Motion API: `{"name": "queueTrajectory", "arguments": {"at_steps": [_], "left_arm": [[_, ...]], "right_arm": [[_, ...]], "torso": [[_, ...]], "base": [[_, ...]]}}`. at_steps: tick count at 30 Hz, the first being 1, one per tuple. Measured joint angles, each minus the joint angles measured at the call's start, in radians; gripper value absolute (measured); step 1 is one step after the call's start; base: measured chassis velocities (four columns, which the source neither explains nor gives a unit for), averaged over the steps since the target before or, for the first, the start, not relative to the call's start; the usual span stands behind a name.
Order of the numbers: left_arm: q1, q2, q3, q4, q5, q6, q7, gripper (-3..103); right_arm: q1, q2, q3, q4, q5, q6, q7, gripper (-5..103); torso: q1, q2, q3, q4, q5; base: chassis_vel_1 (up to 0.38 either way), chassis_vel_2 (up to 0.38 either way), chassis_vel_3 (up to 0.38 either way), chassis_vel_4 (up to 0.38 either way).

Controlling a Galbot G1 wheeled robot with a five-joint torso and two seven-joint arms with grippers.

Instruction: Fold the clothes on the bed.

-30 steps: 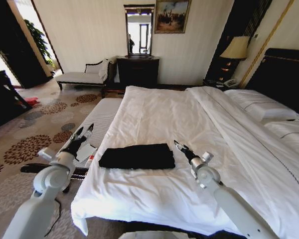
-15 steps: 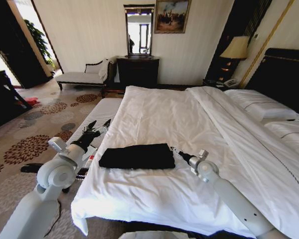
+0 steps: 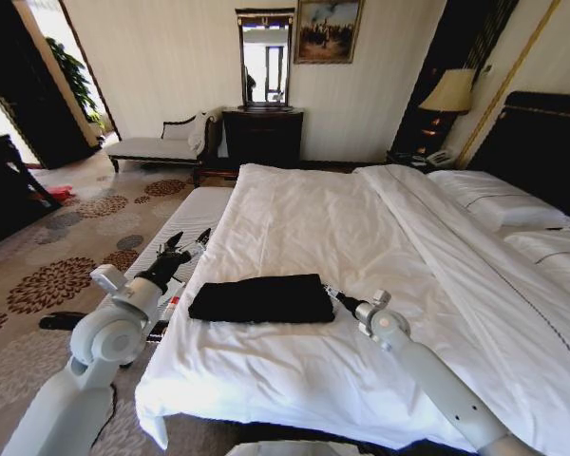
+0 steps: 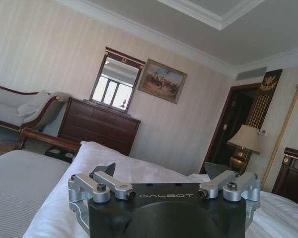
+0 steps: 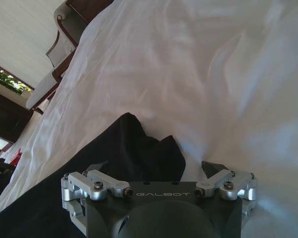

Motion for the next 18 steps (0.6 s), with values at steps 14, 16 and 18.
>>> {"name": "queueTrajectory", "arguments": {"at_steps": [14,16,18], "left_arm": [[0.018,-0.003,-0.005,0.005,0.010,0.003,-0.015,100],[0.012,-0.007,0.002,0.014,0.013,0.003,-0.016,100],[0.010,-0.009,0.003,0.016,0.015,0.003,-0.016,100]], "right_arm": [[0.005,0.030,-0.046,-0.005,-0.034,0.006,-0.012,90],[0.005,0.033,-0.050,-0.005,-0.039,0.008,-0.018,79],[0.005,0.034,-0.051,-0.005,-0.040,0.009,-0.021,73]], "torso": [[0.000,0.000,0.000,0.0002,0.0000],[0.000,0.000,0.000,0.0000,0.0002],[0.000,0.000,0.000,0.0000,0.0002]], "base": [[0.000,0.000,0.000,0.000],[0.000,0.000,0.000,0.000],[0.000,0.000,0.000,0.000]]}}
